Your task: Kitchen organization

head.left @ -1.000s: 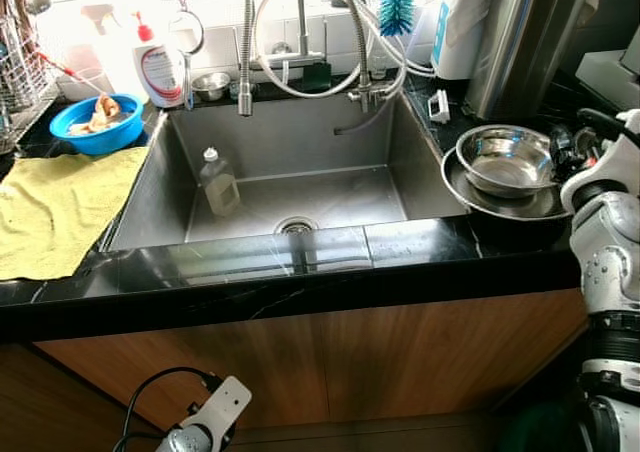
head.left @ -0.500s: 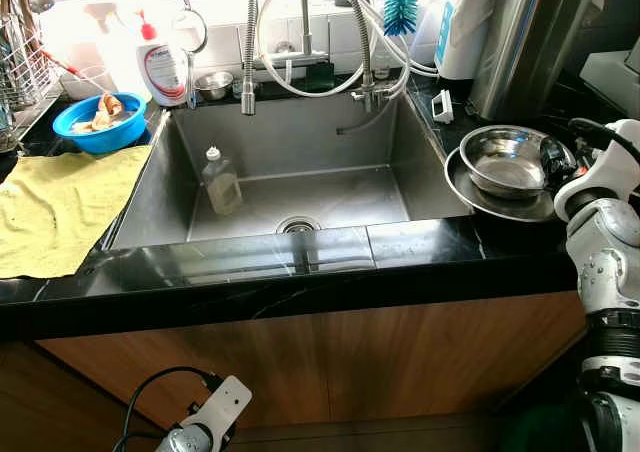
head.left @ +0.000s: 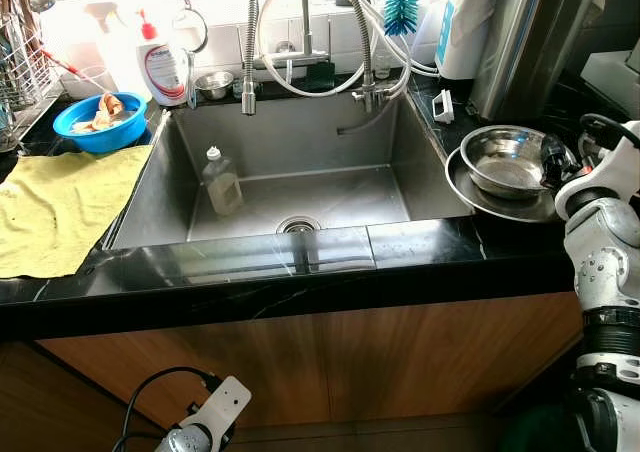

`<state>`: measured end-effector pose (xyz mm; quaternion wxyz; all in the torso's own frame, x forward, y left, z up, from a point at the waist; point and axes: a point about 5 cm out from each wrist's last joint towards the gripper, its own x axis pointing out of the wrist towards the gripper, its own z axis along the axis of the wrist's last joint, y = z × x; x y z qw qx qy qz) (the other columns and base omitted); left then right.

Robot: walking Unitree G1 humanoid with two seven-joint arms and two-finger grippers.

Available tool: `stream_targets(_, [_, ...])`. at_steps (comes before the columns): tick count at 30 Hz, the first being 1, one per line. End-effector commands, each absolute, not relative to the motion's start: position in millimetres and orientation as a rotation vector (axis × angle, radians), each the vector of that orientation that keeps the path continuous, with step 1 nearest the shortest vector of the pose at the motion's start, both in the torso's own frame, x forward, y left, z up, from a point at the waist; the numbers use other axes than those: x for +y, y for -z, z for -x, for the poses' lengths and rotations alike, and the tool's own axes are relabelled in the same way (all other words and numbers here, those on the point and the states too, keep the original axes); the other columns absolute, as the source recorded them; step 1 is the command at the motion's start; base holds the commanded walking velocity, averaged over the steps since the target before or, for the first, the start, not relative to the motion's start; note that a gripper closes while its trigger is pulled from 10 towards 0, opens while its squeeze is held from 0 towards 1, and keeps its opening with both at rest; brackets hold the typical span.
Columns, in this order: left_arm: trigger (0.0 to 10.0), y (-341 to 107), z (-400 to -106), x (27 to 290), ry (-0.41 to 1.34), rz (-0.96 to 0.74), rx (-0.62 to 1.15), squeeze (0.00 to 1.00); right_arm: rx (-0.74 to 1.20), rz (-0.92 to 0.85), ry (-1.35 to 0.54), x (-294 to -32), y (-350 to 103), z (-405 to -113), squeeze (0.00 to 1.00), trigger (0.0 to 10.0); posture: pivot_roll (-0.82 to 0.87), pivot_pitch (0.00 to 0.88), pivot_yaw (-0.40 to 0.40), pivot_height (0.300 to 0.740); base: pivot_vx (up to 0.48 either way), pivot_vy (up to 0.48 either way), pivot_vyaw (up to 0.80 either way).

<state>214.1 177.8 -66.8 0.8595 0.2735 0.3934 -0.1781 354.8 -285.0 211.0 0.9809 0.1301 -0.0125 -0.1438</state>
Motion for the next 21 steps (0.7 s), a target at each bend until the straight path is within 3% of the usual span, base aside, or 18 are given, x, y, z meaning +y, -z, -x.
stream_targets(1, [10.0, 68, -211, 186, 0.354, -0.583, 0.851, 0.0, -0.027, -0.28, 0.279, -280, -215, -359, 0.0, 10.0, -0.11, 0.0, 0.071, 0.74, 0.0, 0.0, 0.0])
stream_targets(21, [10.0, 67, -212, 187, 0.359, -0.591, 0.85, 0.0, 0.05, -0.279, 0.317, -280, -205, -362, 0.0, 10.0, -0.1, 0.0, 0.069, 0.74, 0.0, 0.0, 0.0])
